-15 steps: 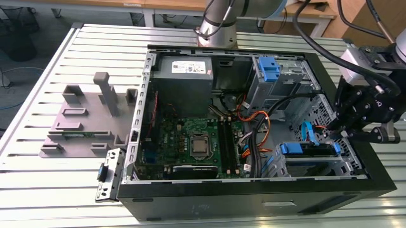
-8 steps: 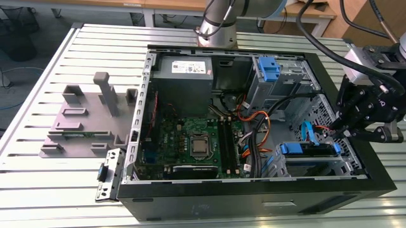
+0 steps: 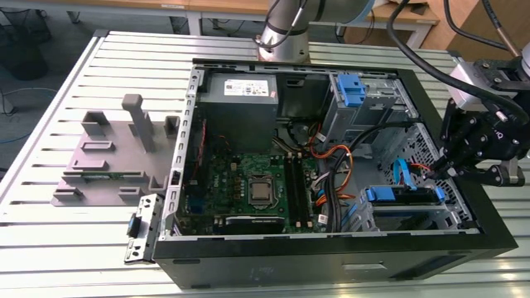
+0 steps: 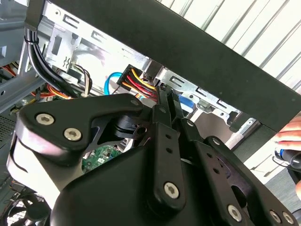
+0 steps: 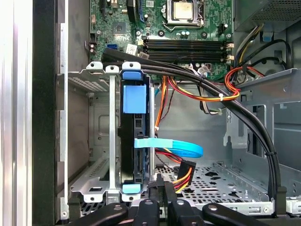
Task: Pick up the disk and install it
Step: 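Insert the second disk wire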
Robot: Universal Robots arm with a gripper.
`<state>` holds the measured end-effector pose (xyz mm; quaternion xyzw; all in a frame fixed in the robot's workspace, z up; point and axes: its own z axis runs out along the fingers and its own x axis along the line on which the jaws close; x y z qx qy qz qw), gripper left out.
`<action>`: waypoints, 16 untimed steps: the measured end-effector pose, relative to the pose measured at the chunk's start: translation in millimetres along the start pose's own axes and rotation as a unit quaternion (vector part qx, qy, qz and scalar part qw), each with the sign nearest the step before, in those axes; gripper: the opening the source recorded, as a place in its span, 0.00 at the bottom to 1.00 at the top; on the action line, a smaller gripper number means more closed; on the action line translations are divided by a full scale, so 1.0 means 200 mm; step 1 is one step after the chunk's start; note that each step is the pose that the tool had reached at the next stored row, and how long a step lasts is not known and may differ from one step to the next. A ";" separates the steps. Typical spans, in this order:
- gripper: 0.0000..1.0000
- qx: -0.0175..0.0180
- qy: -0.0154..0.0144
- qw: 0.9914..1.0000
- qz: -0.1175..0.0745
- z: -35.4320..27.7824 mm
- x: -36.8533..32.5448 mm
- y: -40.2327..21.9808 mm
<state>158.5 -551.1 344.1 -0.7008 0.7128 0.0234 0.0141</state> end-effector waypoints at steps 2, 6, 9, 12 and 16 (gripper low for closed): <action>0.16 0.000 0.000 1.000 0.000 0.000 0.000 0.000; 0.16 0.000 0.000 1.000 0.000 0.000 0.000 0.002; 0.16 0.005 0.000 1.000 0.000 0.000 0.000 0.023; 0.16 0.013 0.000 1.000 -0.001 0.001 0.001 0.054; 0.16 0.018 0.000 1.000 -0.001 0.001 0.002 0.073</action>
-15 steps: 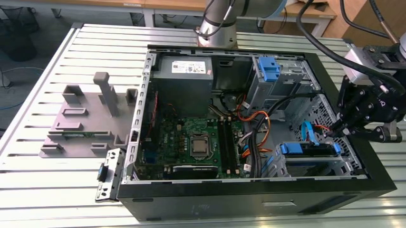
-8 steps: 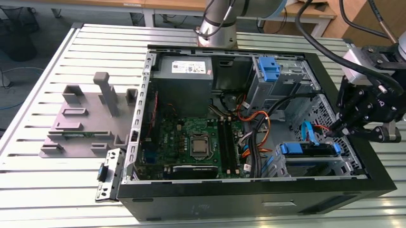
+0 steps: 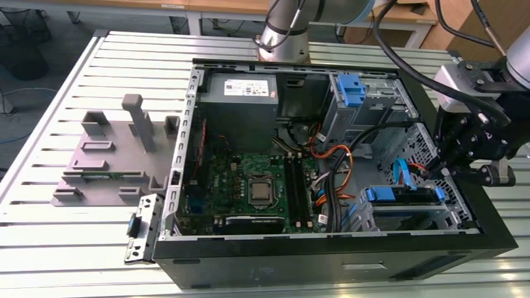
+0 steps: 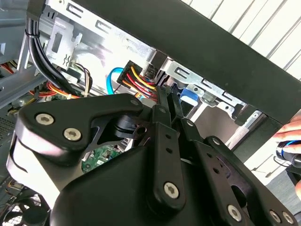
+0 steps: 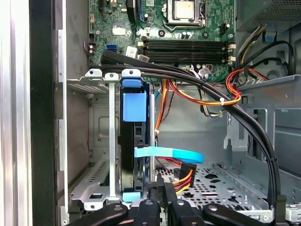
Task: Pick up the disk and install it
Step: 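Insert the second disk wire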
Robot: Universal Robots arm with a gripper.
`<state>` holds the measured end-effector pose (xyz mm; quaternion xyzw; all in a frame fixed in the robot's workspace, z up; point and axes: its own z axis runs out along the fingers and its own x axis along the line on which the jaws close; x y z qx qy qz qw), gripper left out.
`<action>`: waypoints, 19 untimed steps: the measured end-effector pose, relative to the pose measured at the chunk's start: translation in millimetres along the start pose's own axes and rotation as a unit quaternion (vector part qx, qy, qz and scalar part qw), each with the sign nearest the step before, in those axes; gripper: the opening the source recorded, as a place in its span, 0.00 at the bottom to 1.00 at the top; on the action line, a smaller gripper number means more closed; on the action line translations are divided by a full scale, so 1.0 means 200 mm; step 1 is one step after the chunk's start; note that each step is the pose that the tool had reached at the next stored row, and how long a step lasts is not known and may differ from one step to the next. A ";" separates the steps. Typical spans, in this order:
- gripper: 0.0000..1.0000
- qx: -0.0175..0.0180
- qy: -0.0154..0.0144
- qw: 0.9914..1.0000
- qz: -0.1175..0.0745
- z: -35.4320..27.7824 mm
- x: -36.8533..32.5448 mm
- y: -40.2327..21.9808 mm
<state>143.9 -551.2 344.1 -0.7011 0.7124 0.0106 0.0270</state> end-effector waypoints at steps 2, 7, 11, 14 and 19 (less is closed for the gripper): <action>0.16 0.001 0.000 1.000 0.000 -0.001 0.002 0.001; 0.16 0.003 0.000 1.000 0.000 -0.001 0.022 0.004; 0.16 0.004 0.000 1.000 0.000 -0.002 0.027 0.009; 0.16 0.007 0.000 1.000 0.000 -0.002 0.029 0.024; 0.16 0.012 -0.001 1.000 -0.001 -0.003 0.039 0.042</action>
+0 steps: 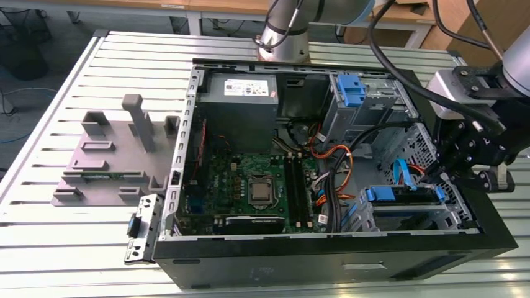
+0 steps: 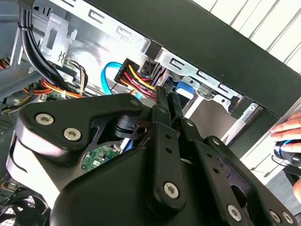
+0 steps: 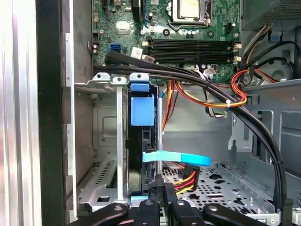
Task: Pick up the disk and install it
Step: 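Insert the second disk wire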
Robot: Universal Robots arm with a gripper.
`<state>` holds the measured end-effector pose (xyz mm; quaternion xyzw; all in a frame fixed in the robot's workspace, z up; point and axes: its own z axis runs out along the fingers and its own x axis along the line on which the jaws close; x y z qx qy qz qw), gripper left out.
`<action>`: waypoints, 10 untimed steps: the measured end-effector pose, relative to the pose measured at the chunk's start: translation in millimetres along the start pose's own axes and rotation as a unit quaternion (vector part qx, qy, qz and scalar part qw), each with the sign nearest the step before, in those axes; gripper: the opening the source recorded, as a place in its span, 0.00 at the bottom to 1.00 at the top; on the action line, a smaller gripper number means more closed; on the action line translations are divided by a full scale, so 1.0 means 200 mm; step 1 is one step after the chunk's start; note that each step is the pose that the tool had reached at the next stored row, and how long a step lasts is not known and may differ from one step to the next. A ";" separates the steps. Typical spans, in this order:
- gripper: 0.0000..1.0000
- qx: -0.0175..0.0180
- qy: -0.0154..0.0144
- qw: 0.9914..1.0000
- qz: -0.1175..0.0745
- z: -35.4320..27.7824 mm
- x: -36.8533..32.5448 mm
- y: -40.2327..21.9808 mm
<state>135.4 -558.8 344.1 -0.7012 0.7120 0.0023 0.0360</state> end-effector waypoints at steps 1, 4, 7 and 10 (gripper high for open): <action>0.16 0.001 0.000 1.000 0.000 -0.001 0.004 0.002; 0.16 0.003 0.000 1.000 0.000 -0.002 0.019 0.009; 0.16 0.006 0.000 1.000 0.000 -0.003 0.033 0.017; 0.16 0.007 0.000 1.000 0.000 -0.004 0.052 0.020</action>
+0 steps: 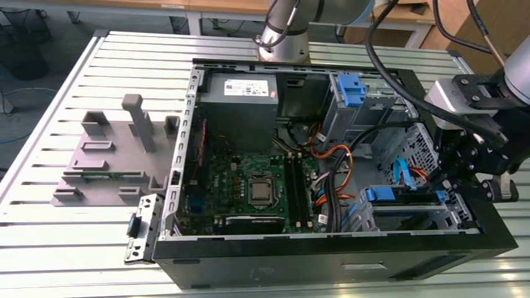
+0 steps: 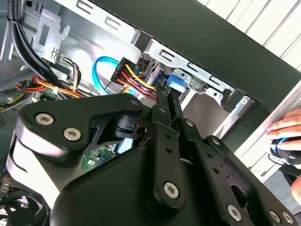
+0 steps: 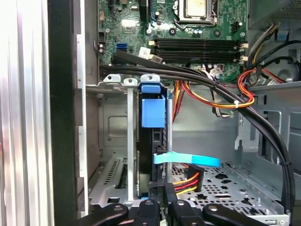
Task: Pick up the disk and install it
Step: 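Insert the second disk wire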
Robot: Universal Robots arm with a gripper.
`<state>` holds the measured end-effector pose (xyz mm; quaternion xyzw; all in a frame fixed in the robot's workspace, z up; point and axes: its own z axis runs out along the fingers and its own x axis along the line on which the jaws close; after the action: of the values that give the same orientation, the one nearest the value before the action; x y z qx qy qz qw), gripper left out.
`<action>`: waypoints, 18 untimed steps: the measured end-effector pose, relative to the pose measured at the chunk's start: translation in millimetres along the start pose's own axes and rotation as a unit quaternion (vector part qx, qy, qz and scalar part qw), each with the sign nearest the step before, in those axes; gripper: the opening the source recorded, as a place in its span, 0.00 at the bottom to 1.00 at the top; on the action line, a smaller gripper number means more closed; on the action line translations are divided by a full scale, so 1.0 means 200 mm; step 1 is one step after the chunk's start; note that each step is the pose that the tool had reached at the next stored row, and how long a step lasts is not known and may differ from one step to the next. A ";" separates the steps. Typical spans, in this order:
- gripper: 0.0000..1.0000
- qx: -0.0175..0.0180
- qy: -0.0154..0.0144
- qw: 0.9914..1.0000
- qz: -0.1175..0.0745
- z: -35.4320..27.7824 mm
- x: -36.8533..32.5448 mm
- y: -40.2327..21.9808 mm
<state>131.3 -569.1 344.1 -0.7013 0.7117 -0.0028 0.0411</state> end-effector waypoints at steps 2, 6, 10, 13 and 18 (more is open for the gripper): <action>0.16 0.000 0.000 1.000 0.000 -0.001 0.013 0.001; 0.16 0.001 0.000 1.000 0.000 -0.002 0.034 0.002; 0.16 0.002 0.000 1.000 0.000 0.005 0.038 0.004; 0.16 0.002 0.000 1.000 0.000 0.013 0.038 0.006; 0.16 0.002 0.000 1.000 0.000 0.014 0.034 0.011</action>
<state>129.3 -575.7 340.7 -0.7012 0.7116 -0.0043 0.0426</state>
